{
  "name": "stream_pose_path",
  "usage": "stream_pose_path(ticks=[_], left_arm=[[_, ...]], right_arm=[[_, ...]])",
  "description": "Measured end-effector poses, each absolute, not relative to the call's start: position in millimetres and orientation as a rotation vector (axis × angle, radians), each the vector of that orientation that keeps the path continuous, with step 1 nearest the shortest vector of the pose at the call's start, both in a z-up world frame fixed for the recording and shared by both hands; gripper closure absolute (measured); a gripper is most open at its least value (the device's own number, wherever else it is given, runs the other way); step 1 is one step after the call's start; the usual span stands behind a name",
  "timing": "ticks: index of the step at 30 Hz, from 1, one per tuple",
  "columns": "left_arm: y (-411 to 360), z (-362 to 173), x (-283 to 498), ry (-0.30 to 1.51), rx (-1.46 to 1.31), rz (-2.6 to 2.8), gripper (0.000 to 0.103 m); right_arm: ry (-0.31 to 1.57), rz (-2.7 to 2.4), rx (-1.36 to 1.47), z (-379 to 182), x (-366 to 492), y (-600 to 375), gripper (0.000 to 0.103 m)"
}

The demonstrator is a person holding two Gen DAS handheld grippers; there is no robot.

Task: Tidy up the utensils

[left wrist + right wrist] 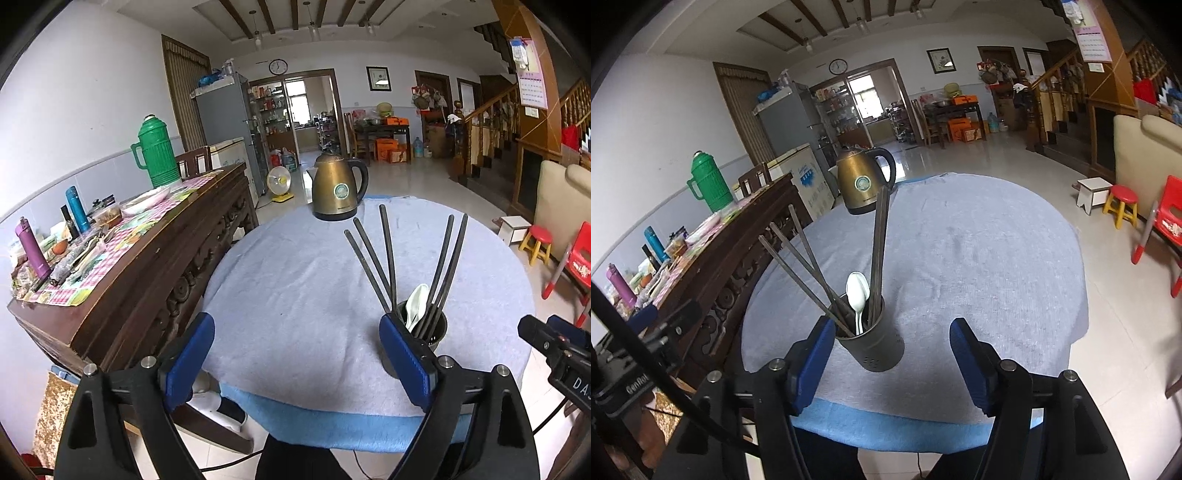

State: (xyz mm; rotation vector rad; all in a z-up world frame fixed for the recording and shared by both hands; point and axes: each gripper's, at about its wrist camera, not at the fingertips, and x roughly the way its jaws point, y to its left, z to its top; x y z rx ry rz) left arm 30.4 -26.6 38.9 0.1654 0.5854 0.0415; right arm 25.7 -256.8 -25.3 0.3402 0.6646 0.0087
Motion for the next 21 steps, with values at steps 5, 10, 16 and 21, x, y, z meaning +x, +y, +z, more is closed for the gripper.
stream_pose_path(ticks=[5,10,16,21], left_arm=[[-25,39,25,0.591,0.166,0.061,0.012],[-22,40,21,0.595,0.158,0.070,0.012],[-22,41,19,0.591,0.163,0.086,0.012],[-23,40,18,0.592,0.172,0.084,0.012]], right_arm=[[0.670,0.005,0.349,-27,24,-252,0.034],[0.659,0.000,0.358,-29,20,-247,0.034],[0.657,0.003,0.349,-28,19,-243,0.034],[0.657,0.005,0.351,-28,19,-243,0.034]])
